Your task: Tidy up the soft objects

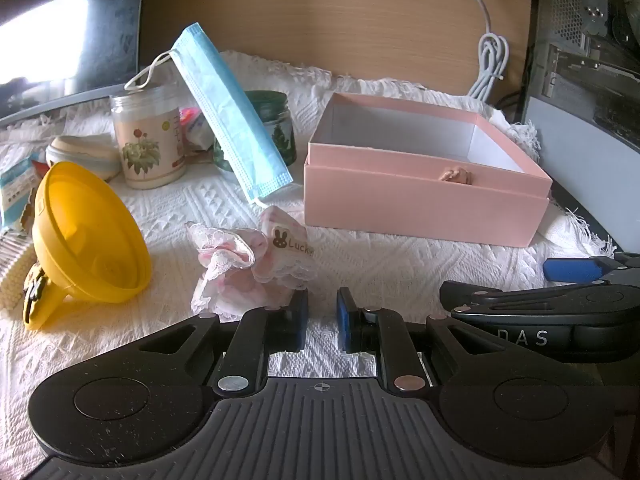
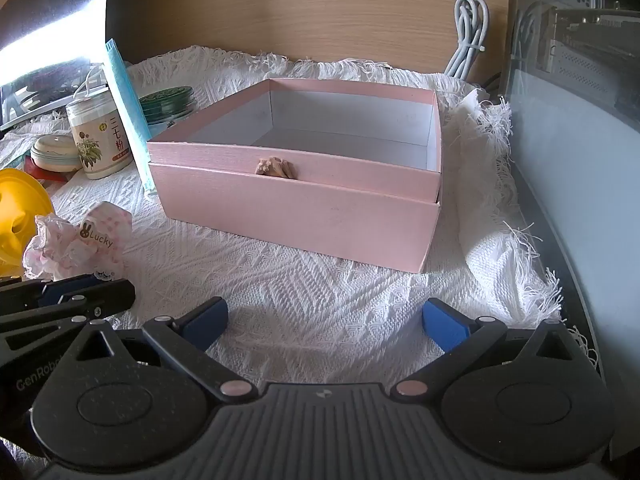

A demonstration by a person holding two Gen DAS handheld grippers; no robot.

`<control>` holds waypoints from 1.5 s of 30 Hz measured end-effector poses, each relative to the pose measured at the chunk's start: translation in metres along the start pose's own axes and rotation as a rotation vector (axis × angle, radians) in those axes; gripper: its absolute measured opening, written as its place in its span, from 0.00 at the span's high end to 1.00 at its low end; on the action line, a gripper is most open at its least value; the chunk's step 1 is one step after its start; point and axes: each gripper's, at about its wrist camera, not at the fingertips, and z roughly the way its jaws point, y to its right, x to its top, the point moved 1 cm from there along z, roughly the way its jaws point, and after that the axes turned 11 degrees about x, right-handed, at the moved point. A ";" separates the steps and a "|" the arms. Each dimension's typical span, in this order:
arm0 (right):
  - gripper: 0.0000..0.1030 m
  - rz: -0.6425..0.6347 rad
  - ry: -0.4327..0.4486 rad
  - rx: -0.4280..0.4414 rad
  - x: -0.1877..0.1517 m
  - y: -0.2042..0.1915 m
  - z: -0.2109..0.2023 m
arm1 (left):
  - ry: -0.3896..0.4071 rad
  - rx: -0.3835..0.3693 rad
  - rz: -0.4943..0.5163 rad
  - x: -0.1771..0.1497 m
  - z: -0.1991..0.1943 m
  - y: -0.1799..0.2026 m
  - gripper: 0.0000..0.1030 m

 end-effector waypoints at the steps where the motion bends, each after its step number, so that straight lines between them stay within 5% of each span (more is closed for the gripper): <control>1: 0.00 0.000 0.000 0.000 0.000 0.000 0.000 | 0.000 0.001 0.001 0.000 0.000 0.000 0.83; 45: 0.00 -0.001 -0.001 -0.001 0.000 0.000 0.000 | -0.002 -0.012 -0.022 0.000 0.000 -0.004 0.83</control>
